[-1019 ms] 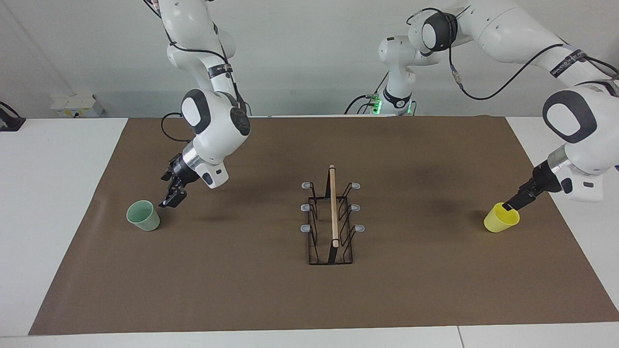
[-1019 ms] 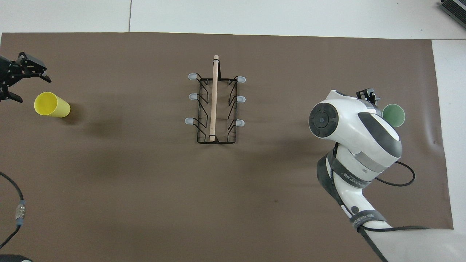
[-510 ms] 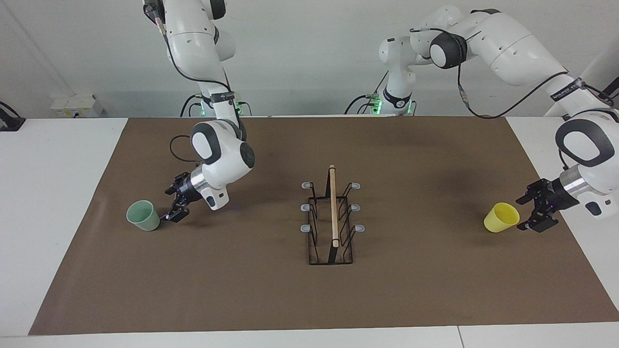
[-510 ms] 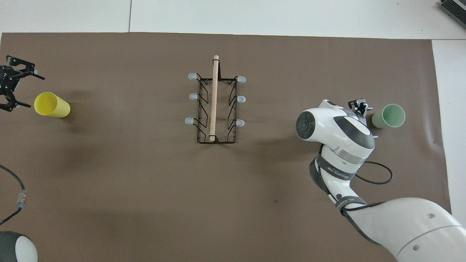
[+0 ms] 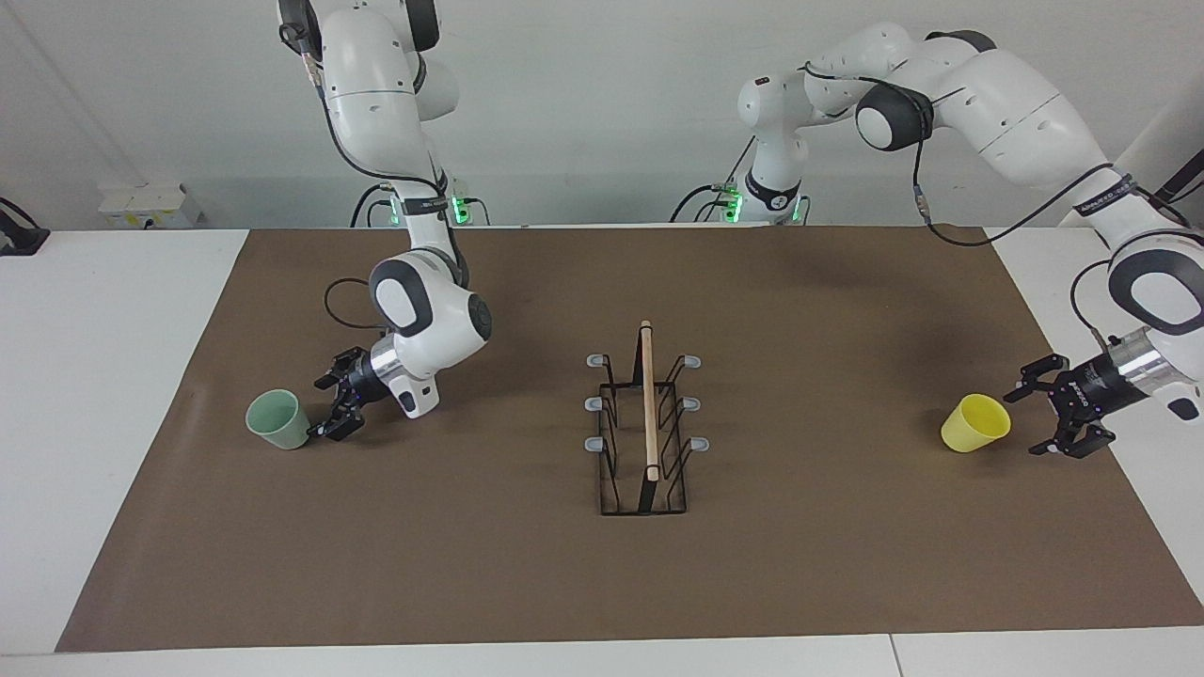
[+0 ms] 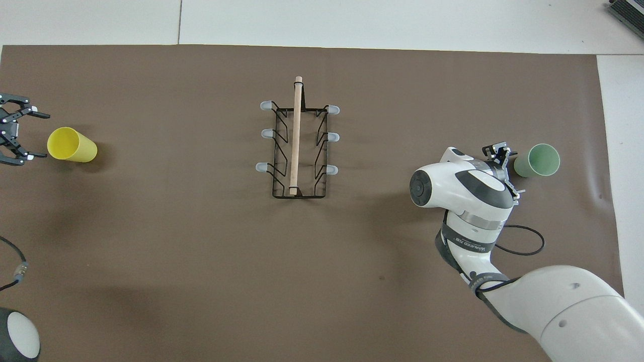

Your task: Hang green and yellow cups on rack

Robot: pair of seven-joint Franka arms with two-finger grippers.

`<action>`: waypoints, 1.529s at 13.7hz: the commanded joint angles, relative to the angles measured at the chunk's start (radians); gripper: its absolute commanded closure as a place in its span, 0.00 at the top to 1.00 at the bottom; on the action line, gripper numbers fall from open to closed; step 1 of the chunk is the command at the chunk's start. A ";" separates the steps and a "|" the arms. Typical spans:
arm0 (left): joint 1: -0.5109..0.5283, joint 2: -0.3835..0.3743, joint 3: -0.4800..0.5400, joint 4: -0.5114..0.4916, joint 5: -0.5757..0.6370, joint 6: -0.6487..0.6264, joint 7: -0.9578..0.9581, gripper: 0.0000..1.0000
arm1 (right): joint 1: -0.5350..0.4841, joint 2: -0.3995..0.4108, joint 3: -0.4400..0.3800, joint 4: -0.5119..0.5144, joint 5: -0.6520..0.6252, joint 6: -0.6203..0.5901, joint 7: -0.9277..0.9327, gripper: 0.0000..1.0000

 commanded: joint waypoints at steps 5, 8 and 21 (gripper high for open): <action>-0.030 -0.154 0.072 -0.408 -0.290 0.119 -0.046 1.00 | -0.047 -0.009 0.006 -0.070 -0.264 0.092 0.038 1.00; -0.049 -0.196 0.072 -0.544 -0.425 0.170 -0.041 1.00 | -0.079 -0.008 0.006 -0.070 -0.336 0.122 0.038 1.00; -0.154 -0.194 0.037 -0.556 -0.548 0.359 -0.021 1.00 | -0.188 0.008 0.006 -0.087 -0.562 0.241 0.093 0.70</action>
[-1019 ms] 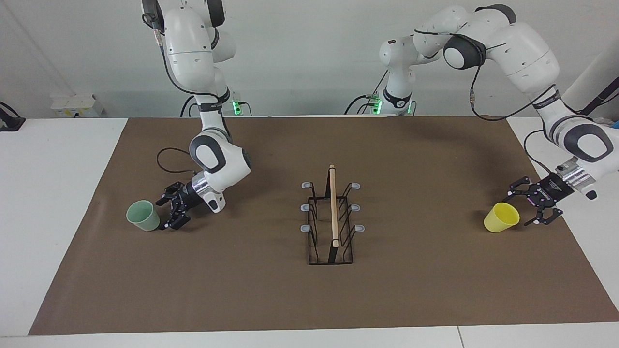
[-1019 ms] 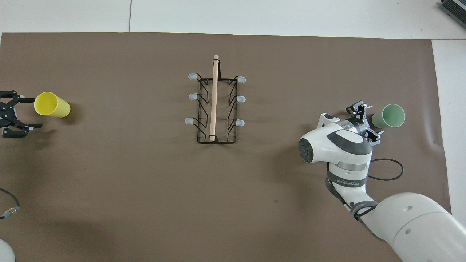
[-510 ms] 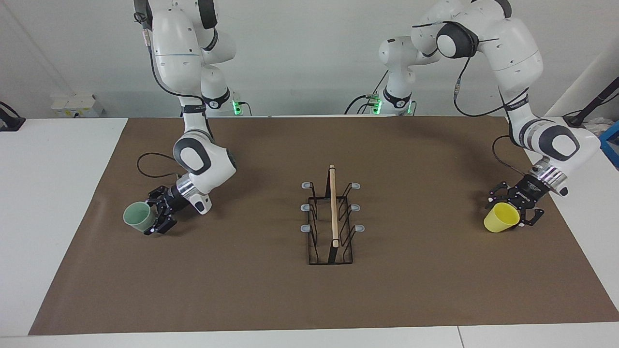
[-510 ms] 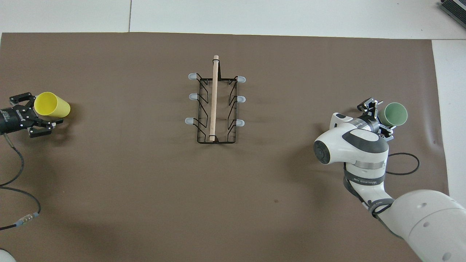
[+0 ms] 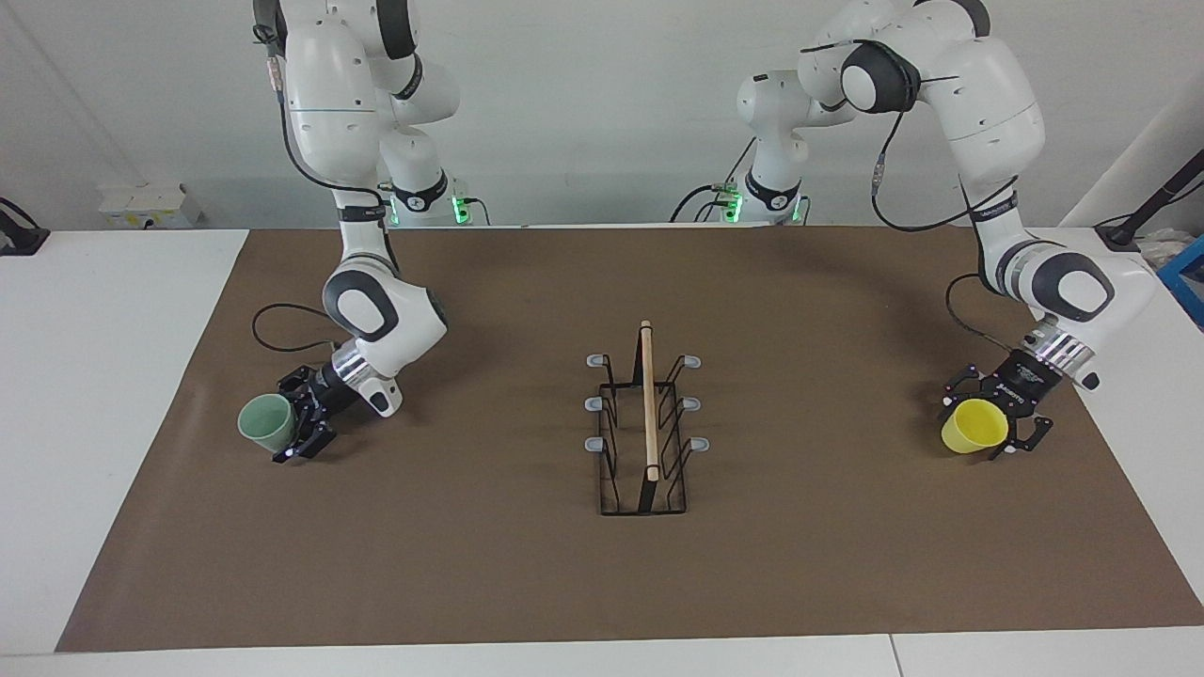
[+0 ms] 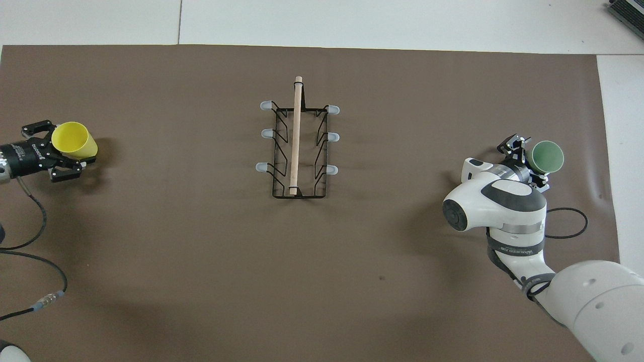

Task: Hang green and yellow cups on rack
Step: 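Grasp the yellow cup with the left gripper while the right gripper grasps the green cup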

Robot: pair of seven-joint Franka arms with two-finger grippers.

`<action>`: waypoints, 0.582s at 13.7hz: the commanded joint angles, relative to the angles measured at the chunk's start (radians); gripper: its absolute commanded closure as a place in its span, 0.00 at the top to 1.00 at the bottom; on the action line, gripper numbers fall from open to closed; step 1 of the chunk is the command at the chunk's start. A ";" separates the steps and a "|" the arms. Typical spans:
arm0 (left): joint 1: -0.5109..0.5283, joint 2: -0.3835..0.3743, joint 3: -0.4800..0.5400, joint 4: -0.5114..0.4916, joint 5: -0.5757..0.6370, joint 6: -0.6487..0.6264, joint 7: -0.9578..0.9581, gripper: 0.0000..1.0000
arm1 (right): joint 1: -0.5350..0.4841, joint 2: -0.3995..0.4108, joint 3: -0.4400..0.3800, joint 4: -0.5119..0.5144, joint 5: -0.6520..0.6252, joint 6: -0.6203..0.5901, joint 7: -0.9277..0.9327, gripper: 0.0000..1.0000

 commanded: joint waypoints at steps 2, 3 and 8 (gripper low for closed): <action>-0.041 -0.032 -0.034 -0.009 -0.009 0.048 0.126 0.88 | -0.022 0.002 0.007 -0.018 -0.060 0.026 0.030 0.31; -0.060 -0.040 -0.035 -0.013 -0.002 0.105 0.148 0.13 | -0.022 0.002 0.007 -0.018 -0.060 0.026 0.030 0.13; -0.111 -0.103 -0.038 0.051 0.193 0.129 0.209 0.00 | -0.016 0.002 0.008 -0.007 -0.057 0.025 0.018 0.00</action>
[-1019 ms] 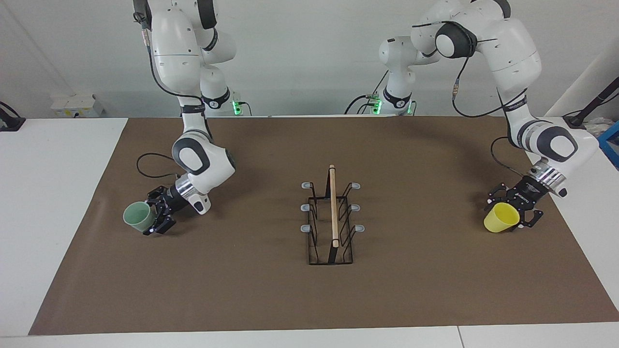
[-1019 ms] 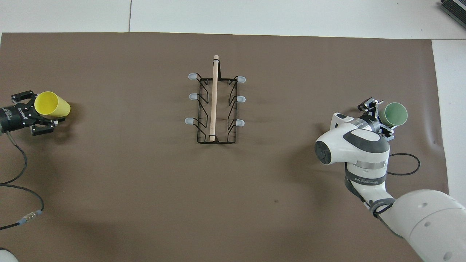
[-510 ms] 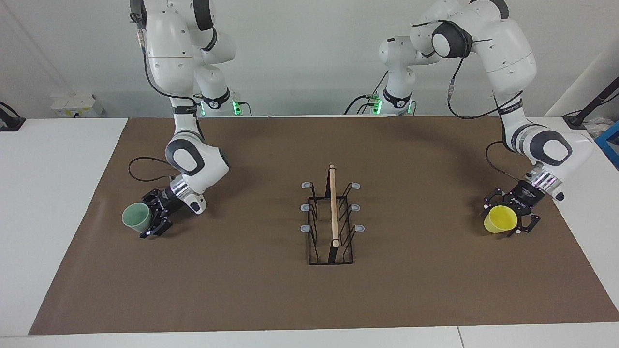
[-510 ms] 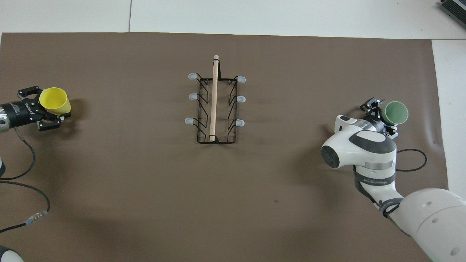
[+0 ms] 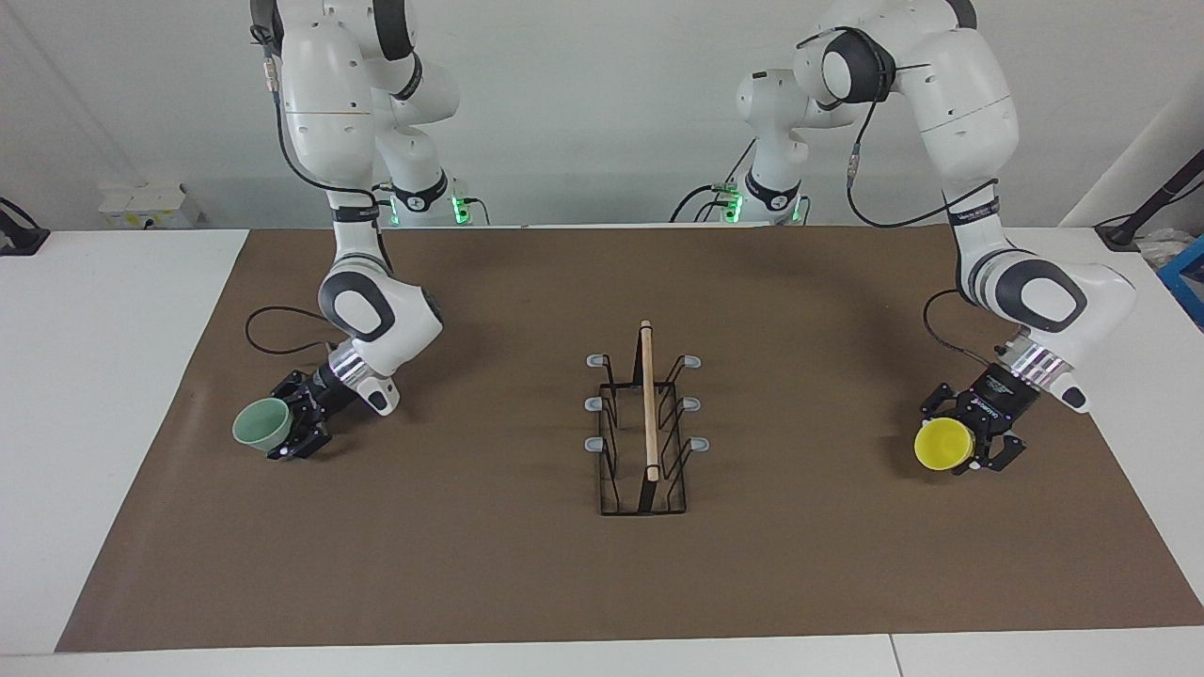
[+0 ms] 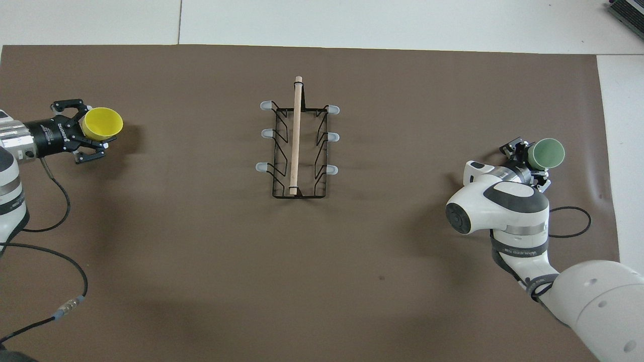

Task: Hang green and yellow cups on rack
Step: 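Grasp the yellow cup with the left gripper while the right gripper grasps the green cup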

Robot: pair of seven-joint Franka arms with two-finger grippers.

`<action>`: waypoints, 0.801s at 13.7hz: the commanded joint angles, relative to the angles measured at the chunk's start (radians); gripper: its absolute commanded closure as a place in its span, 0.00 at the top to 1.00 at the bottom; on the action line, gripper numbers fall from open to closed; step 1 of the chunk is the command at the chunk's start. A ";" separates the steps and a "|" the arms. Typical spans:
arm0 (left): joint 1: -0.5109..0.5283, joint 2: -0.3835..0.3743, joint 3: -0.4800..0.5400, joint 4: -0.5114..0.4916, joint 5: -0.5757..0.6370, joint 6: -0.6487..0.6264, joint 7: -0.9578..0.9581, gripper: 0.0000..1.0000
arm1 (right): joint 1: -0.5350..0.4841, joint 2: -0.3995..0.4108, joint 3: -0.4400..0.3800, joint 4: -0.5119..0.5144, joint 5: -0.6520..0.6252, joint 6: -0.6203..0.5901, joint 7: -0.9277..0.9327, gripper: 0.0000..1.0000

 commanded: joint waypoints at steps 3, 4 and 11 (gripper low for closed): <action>-0.045 -0.122 -0.003 0.018 0.194 0.014 -0.001 0.00 | -0.012 -0.033 0.010 0.006 0.024 0.071 -0.045 0.00; -0.057 -0.143 -0.003 0.015 0.226 0.008 -0.008 0.00 | -0.021 -0.054 0.010 0.007 0.085 0.109 -0.082 0.00; -0.062 -0.284 -0.120 0.022 0.548 0.034 -0.011 0.00 | -0.027 -0.180 0.015 0.009 0.601 0.122 -0.374 0.00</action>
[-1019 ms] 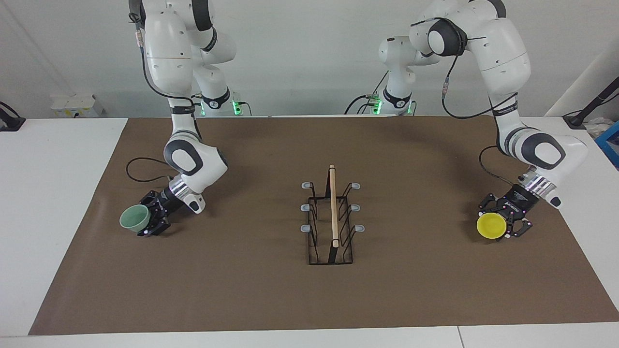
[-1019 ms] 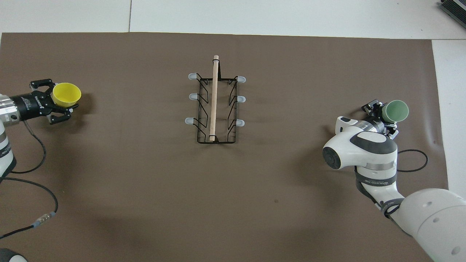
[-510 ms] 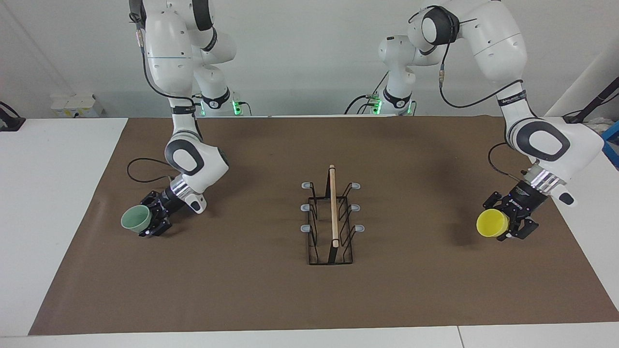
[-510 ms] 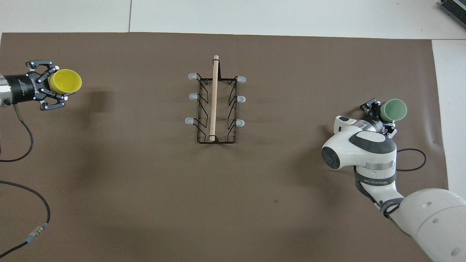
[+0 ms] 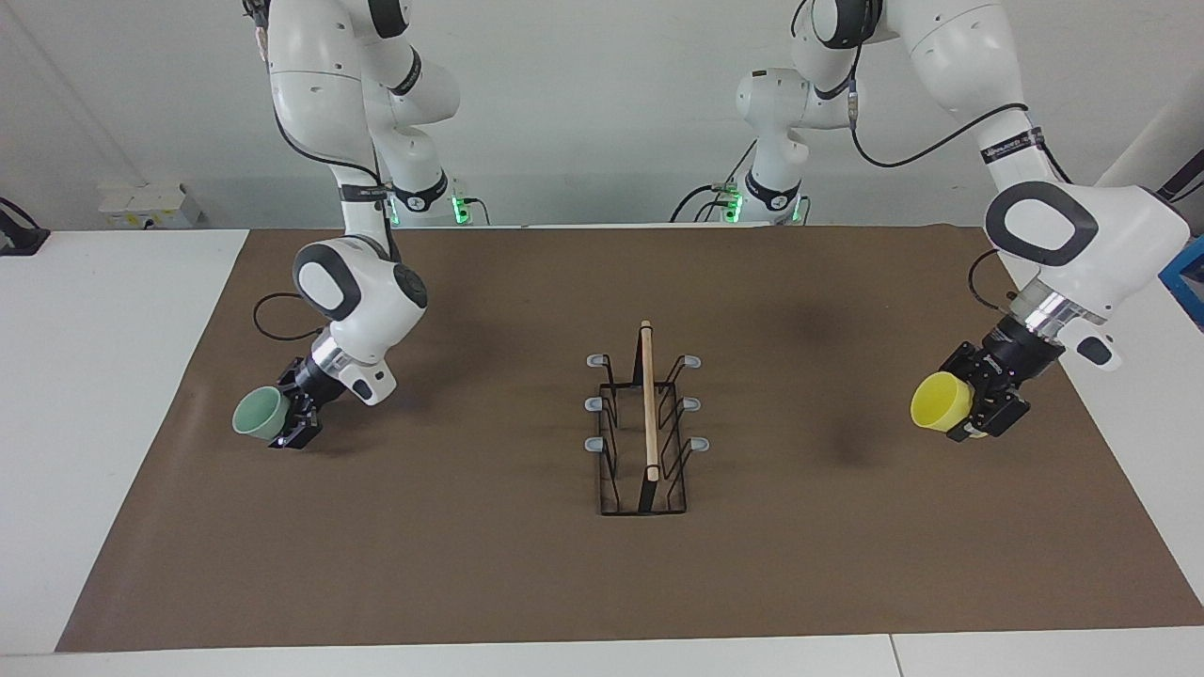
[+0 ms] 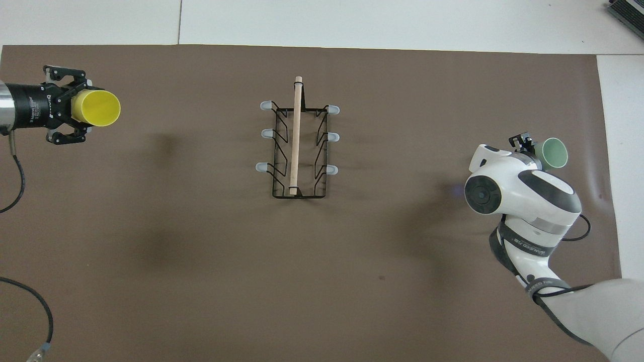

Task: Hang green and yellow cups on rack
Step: 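Grasp the yellow cup with the left gripper while the right gripper grasps the green cup, then lift both cups and carry them toward the rack with both grippers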

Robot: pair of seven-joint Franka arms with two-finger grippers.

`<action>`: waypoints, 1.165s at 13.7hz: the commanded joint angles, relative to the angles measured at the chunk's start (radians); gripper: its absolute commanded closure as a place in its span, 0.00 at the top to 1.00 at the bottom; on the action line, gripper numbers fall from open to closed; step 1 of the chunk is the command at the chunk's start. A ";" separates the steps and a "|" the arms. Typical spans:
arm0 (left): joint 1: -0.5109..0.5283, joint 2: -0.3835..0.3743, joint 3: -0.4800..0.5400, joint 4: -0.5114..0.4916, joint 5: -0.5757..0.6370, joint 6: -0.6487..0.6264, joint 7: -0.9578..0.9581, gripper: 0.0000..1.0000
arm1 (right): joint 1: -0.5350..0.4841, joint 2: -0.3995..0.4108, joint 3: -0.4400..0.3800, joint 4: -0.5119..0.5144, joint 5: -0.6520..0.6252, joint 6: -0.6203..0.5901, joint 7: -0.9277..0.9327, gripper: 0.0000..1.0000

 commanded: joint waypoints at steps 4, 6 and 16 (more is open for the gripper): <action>-0.008 -0.137 -0.145 -0.034 0.342 0.024 -0.019 0.00 | 0.003 -0.151 0.009 -0.005 0.506 -0.094 -0.227 0.00; -0.008 -0.188 -0.234 -0.067 0.544 0.029 -0.025 0.00 | 0.039 -0.203 0.009 0.034 0.677 -0.203 -0.239 0.00; -0.006 -0.335 -0.504 -0.408 0.925 0.521 -0.099 0.00 | 0.056 -0.378 0.009 0.056 1.386 -0.269 -0.372 0.00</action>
